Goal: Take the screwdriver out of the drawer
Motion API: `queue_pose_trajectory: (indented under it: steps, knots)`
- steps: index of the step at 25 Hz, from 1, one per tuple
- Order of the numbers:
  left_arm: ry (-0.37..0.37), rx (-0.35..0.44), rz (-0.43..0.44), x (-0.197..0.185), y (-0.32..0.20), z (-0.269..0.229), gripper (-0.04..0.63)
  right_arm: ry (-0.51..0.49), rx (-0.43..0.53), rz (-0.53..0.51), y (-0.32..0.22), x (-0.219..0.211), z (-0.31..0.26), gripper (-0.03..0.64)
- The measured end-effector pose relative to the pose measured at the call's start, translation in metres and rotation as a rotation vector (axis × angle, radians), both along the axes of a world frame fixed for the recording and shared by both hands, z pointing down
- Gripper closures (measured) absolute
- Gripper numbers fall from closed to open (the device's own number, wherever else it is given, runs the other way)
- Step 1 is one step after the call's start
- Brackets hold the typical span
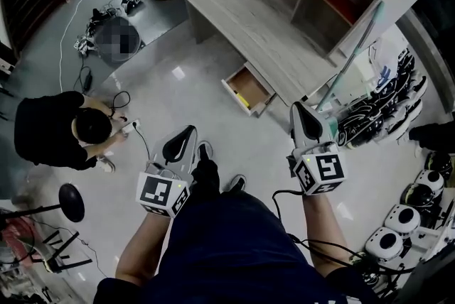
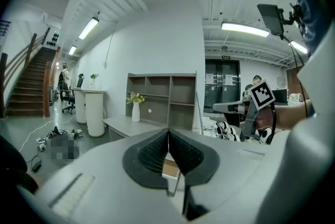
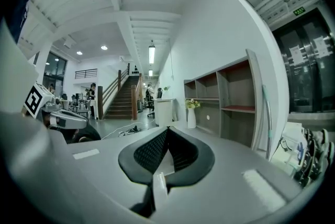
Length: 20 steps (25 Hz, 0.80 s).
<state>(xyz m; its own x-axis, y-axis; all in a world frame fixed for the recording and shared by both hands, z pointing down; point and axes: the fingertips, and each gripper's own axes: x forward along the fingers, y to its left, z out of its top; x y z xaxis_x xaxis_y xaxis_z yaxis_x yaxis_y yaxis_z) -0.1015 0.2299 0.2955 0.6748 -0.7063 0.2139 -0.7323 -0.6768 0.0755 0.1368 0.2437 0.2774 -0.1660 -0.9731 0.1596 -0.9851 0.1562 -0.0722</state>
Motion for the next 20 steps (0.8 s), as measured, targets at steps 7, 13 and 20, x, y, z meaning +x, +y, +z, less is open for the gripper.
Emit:
queue_pose_trajectory:
  steps: [7, 13, 20]
  knots:
    - [0.015, -0.021, 0.041, 0.017, -0.047, 0.011, 0.591, 0.018, -0.039, 0.009, -0.035, 0.007, 0.010, 0.611]
    - [0.007, -0.021, 0.139, 0.042, -0.108, 0.017, 0.591, 0.017, -0.084, 0.041, -0.082, 0.017, 0.023, 0.611]
    - [0.019, -0.042, 0.227, 0.048, -0.177, 0.022, 0.591, 0.025, -0.171, 0.094, -0.139, 0.009, 0.046, 0.611]
